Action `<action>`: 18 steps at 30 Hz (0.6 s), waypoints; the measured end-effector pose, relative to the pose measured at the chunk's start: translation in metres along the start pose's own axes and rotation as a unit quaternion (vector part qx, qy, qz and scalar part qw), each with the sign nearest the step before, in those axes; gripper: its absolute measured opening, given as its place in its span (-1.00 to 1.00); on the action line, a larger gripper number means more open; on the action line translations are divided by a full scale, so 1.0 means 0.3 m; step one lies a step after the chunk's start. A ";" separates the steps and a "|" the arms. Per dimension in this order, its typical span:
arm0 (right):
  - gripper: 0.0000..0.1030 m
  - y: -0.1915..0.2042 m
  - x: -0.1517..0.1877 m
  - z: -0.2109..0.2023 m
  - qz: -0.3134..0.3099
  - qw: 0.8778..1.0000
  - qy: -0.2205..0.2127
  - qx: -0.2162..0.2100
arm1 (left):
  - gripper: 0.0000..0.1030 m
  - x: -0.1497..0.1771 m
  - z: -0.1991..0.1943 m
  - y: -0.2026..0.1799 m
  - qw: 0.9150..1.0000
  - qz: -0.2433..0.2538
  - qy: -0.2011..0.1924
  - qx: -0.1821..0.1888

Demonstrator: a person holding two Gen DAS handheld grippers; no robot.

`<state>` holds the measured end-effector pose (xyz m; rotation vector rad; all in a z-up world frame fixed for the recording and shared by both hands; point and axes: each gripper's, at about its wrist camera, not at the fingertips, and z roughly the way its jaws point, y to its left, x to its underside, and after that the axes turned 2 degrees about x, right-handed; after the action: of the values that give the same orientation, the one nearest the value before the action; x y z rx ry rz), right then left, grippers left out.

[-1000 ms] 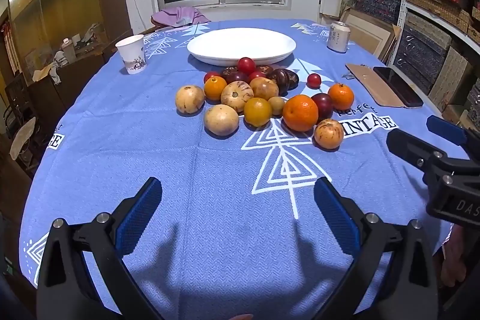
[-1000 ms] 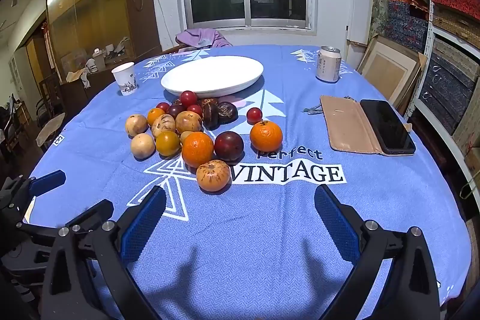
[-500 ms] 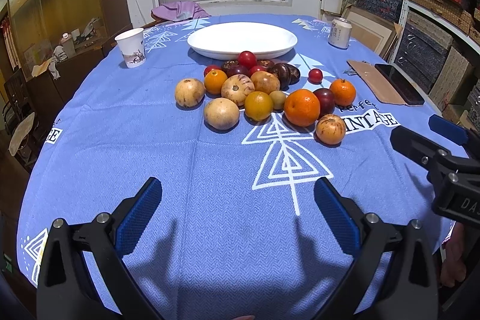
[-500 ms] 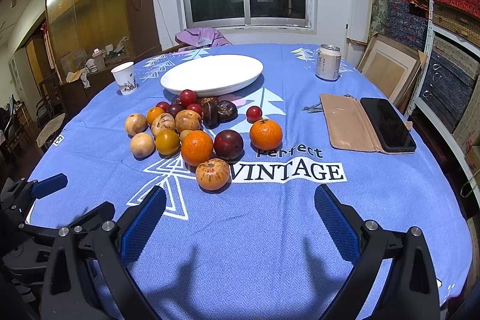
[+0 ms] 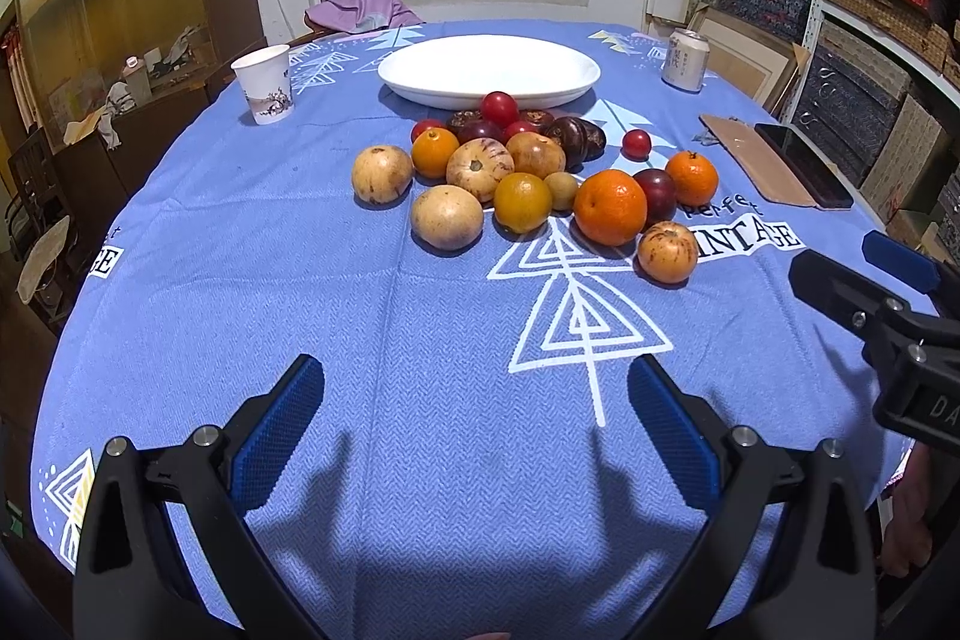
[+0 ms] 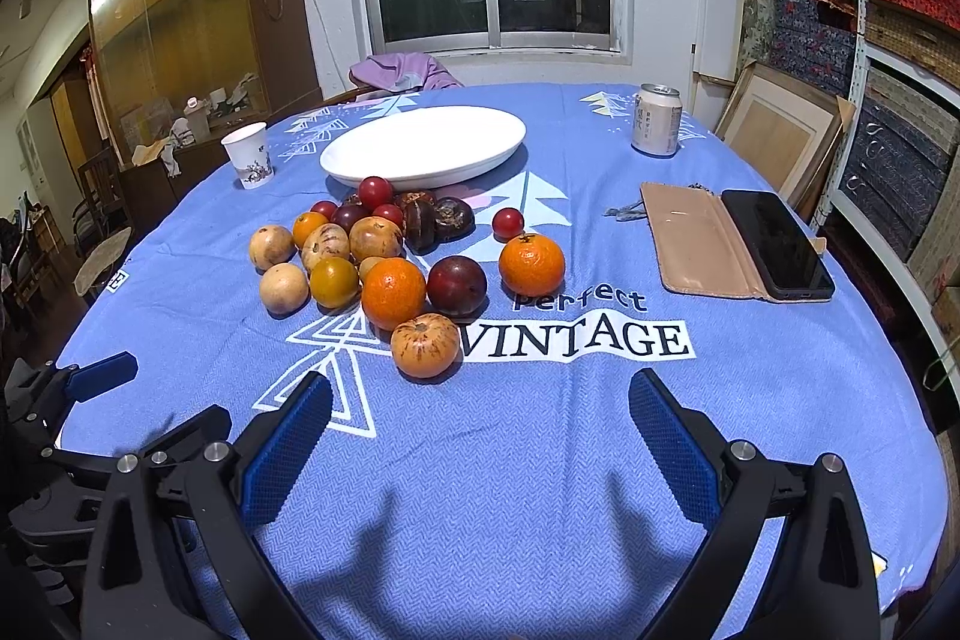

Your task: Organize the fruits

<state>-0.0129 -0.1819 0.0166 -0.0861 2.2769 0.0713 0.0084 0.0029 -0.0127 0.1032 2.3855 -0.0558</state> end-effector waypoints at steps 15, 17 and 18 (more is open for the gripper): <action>0.93 -0.007 -0.017 -0.015 0.002 1.000 0.001 -0.002 | 0.92 0.003 0.003 -0.001 1.000 0.000 0.004 0.000; 0.93 -0.008 -0.021 -0.019 0.001 1.000 0.001 -0.002 | 0.92 0.004 0.007 -0.001 1.000 0.000 0.006 -0.001; 0.93 0.000 0.002 0.005 0.000 1.000 0.001 -0.002 | 0.92 0.003 0.010 0.000 1.000 -0.001 0.007 0.000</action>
<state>-0.0121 -0.1819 0.0152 -0.0870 2.2796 0.0751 0.0097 0.0027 -0.0155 0.1023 2.3999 -0.0548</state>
